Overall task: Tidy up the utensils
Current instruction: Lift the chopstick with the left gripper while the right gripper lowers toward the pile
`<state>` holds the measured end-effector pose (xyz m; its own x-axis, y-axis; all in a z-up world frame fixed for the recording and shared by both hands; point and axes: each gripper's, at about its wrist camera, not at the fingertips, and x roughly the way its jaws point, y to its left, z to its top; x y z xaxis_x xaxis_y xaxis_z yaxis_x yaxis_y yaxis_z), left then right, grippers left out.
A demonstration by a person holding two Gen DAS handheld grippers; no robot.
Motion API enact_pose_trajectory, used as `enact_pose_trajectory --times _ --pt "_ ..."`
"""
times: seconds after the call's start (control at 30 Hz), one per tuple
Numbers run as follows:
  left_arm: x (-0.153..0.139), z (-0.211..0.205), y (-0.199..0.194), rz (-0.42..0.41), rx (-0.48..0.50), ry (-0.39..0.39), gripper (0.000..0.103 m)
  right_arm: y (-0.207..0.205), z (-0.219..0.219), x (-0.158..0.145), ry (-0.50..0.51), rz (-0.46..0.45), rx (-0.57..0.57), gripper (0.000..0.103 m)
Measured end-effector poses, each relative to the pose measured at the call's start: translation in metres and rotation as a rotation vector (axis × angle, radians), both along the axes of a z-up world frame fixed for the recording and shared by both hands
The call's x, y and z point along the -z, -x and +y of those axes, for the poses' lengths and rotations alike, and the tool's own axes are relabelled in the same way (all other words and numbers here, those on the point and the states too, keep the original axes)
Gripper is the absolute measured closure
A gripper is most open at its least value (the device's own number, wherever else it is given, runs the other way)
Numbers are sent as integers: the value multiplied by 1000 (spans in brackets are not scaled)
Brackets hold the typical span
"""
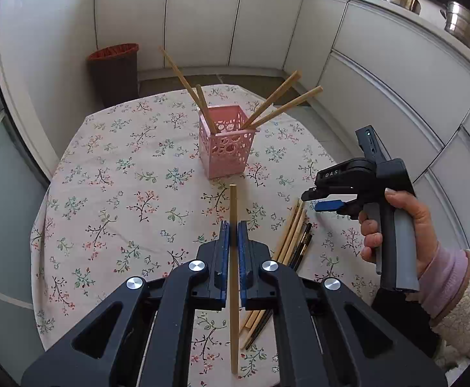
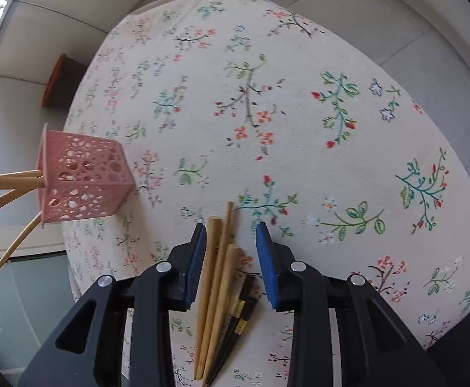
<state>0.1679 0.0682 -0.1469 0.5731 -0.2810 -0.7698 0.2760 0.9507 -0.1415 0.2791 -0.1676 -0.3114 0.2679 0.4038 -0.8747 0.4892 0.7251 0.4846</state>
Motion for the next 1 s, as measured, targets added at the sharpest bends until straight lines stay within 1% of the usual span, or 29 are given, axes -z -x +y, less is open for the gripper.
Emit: enact_pose_trajectory --times 0.03,0.1,0.23,0.3,0.53,0.6,0.67,0.7,0.73,0.77,0.8,0.9,1.0 --pt "-2 4 2 -5 -1 17 98 1 4 -5 -8 -33 -12 71" --pt "-4 12 3 -9 -2 52 98 2 12 -11 -11 -65 -35 71" --pt "0 20 1 -11 -6 79 98 -3 27 -15 -58 -94 -62 71" --pt "0 25 2 -9 -13 88 98 -9 33 -13 -41 -84 -65 71" --pt "1 30 1 -8 -24 111 98 -8 31 4 -19 -15 -49 71" --pt "0 29 2 -12 -23 109 98 -12 33 8 6 10 -52 71" --pt "-2 31 3 -18 -28 113 98 -15 38 7 49 16 -54 72" --pt "-3 31 3 -22 -31 115 98 -16 42 5 80 22 -58 73" --pt "-4 33 4 -25 -36 116 98 -17 47 3 128 26 -60 80" --pt "-5 34 4 -27 -42 115 98 -16 51 2 173 27 -59 92" --pt "-6 35 4 -30 -50 113 98 -14 52 2 183 20 -47 92" --pt "-10 38 7 -39 -60 113 98 -4 47 3 132 -19 0 93" --pt "-18 40 13 -59 -67 109 98 10 42 -10 86 -113 2 94"
